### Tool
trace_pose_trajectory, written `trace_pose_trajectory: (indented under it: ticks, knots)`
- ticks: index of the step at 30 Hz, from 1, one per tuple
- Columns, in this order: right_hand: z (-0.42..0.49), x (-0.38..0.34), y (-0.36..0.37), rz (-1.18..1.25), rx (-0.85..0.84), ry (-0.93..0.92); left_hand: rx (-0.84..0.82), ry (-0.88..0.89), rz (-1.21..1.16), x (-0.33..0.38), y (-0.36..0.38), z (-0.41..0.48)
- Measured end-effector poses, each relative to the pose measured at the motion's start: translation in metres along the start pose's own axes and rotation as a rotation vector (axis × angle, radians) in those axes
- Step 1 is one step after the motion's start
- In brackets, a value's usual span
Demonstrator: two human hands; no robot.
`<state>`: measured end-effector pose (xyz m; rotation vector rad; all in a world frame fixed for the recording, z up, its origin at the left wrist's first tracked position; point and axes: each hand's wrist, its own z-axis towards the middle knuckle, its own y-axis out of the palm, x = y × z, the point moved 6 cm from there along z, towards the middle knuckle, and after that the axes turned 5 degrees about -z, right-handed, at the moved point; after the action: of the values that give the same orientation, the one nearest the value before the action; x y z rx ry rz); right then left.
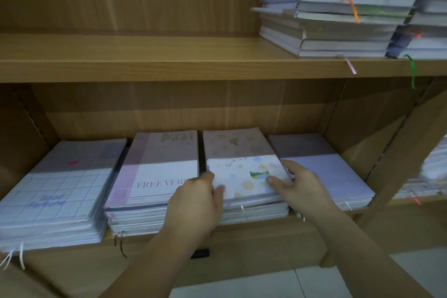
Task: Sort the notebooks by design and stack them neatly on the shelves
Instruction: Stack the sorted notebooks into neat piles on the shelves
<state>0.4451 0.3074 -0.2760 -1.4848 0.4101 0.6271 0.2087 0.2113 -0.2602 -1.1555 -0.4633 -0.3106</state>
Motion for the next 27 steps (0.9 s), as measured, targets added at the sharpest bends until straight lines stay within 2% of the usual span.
trace_pose_trajectory:
  ticks: [3,7,17,27]
  knots:
    - [-0.005,0.008,0.004,-0.083,-0.118,0.014,-0.156,-0.002,0.042,-0.004,0.014,-0.017]
    - [-0.006,0.015,0.011,-0.186,-0.169,0.008,-0.183,-0.012,-0.016,-0.010,0.020,-0.016]
    - [-0.003,0.015,0.017,-0.231,-0.043,-0.007,-0.101,-0.038,-0.115,-0.020,0.027,-0.008]
    - [-0.005,0.016,0.011,-0.106,-0.024,-0.038,-0.056,-0.017,-0.036,-0.011,0.029,-0.008]
